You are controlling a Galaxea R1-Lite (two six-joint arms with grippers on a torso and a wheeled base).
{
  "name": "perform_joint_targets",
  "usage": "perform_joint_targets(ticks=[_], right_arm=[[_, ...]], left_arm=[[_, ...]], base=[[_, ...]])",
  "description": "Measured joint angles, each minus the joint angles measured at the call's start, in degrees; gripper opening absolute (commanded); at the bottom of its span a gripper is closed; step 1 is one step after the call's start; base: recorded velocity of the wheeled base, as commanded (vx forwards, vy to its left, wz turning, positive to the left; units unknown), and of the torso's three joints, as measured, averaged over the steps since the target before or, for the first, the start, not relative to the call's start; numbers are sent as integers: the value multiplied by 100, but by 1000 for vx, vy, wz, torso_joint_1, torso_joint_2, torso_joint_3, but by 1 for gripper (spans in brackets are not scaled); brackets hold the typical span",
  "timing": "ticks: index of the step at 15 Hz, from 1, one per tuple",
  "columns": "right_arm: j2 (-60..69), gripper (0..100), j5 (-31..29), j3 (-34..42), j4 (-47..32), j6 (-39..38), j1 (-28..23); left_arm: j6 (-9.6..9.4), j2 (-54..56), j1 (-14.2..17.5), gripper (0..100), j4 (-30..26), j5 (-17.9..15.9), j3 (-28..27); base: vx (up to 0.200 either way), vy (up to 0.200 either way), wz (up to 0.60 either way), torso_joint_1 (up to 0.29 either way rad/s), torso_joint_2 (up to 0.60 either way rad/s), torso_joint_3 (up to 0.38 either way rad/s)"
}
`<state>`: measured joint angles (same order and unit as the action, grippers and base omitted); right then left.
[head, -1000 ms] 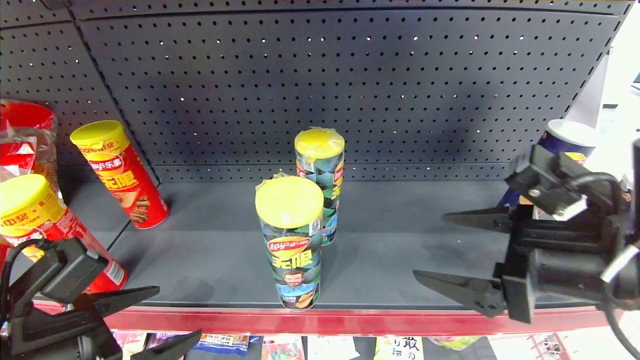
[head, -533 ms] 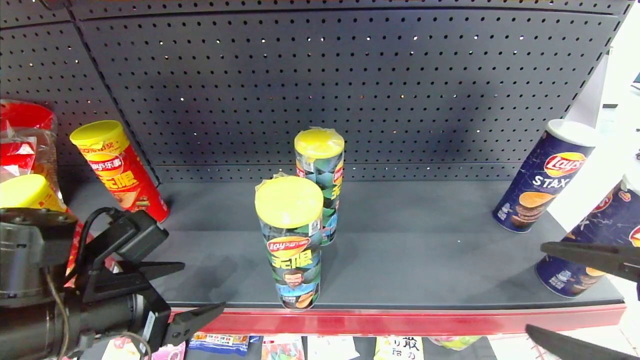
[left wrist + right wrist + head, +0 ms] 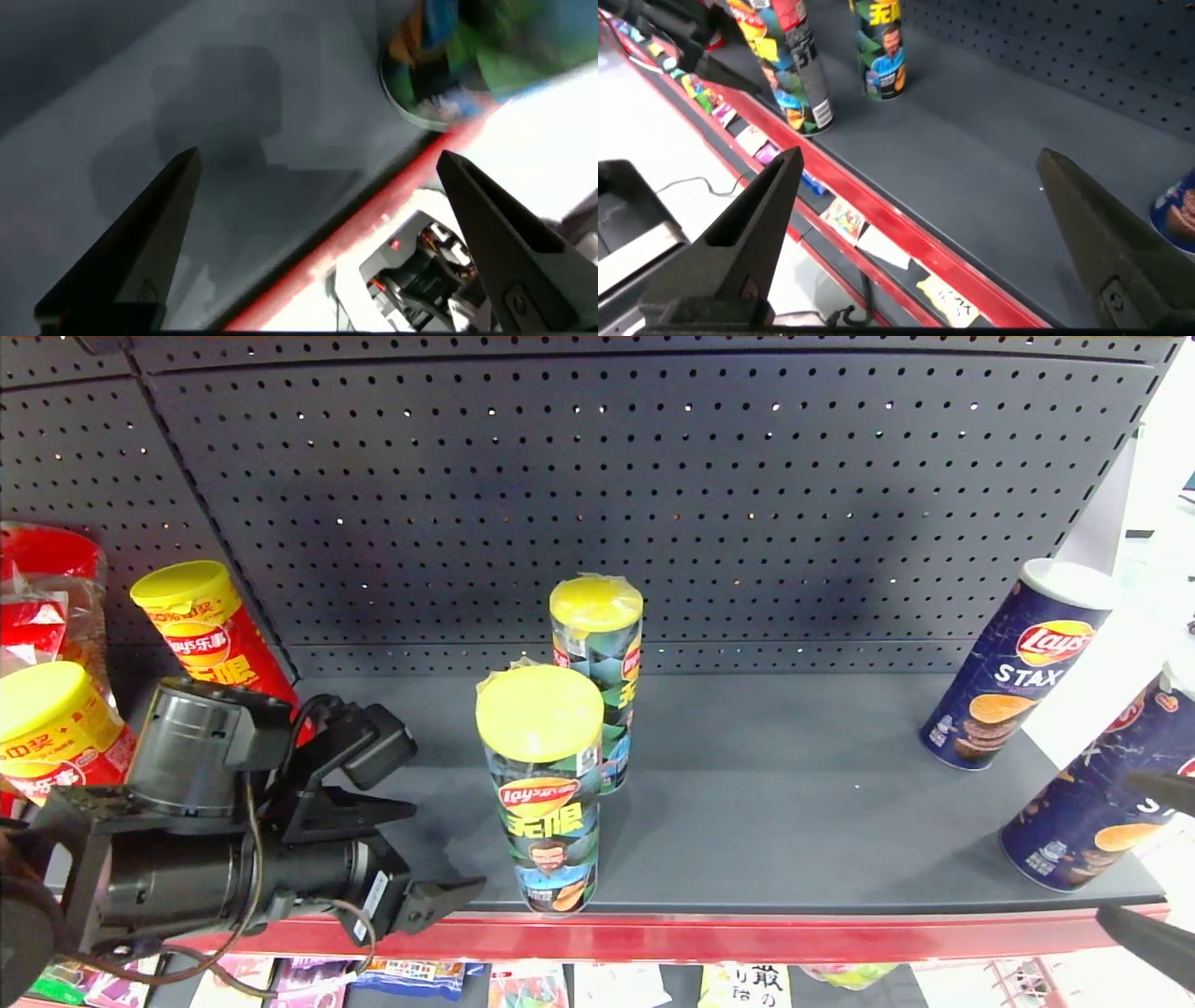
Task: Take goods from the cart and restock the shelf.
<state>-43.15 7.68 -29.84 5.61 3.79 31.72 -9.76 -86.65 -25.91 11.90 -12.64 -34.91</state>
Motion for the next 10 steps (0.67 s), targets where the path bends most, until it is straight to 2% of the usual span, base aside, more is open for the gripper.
perform_joint_targets(ticks=[5,10], right_arm=[[63,100,1,-17,7,-2,-101],[63,100,4,-23,0,-5,-107]], left_arm=[[2,-393,-17,100,6,-20,-372],[0,-552,-83,100,2,-29,-447]], base=[[0,0,0,0,0,0],[0,0,0,0,0,0]])
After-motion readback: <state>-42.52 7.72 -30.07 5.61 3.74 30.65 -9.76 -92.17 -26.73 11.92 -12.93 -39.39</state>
